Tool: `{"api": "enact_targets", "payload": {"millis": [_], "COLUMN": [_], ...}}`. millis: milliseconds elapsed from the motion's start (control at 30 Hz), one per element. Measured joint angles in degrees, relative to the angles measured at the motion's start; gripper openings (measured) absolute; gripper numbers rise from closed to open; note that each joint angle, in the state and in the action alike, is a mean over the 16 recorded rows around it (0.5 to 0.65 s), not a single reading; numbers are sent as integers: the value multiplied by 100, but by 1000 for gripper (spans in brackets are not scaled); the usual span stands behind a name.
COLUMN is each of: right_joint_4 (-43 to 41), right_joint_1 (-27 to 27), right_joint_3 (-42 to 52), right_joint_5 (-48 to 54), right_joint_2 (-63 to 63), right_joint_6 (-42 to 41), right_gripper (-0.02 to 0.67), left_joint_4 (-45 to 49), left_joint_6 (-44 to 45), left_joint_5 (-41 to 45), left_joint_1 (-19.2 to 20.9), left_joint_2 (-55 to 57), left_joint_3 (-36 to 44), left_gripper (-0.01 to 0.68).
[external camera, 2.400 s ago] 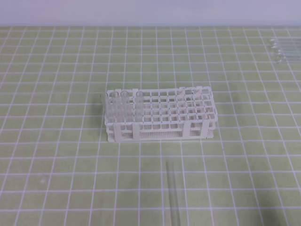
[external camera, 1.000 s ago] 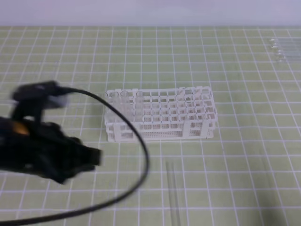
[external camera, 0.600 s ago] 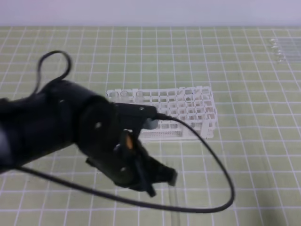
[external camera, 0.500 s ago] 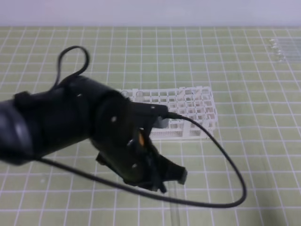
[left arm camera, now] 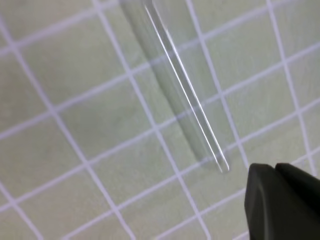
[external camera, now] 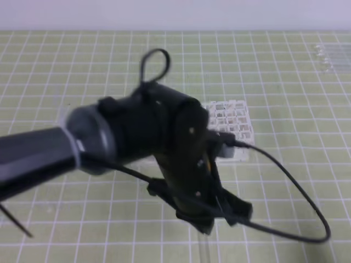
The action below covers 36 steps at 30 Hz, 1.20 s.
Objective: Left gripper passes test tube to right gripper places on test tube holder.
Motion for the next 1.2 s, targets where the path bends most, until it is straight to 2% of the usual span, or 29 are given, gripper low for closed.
{"api": "enact_targets", "payload": {"millis": [300, 733, 867, 1200], "right_joint_4": [0, 0, 0, 0], "right_joint_1": [0, 0, 0, 0], "right_joint_3": [0, 0, 0, 0], "right_joint_5": [0, 0, 0, 0], "right_joint_2": [0, 0, 0, 0], "right_joint_6": [0, 0, 0, 0], "right_gripper": [-17, -17, -17, -17], "left_joint_4": [26, 240, 271, 253], "left_joint_6": [-287, -941, -1155, -1472], "left_joint_5": [154, 135, 92, -12], "left_joint_1": [-307, -343, -343, -343], "left_joint_2": [390, 487, 487, 538], "left_joint_3": [-98, -99, -99, -94], "left_gripper": [-3, 5, 55, 287]}}
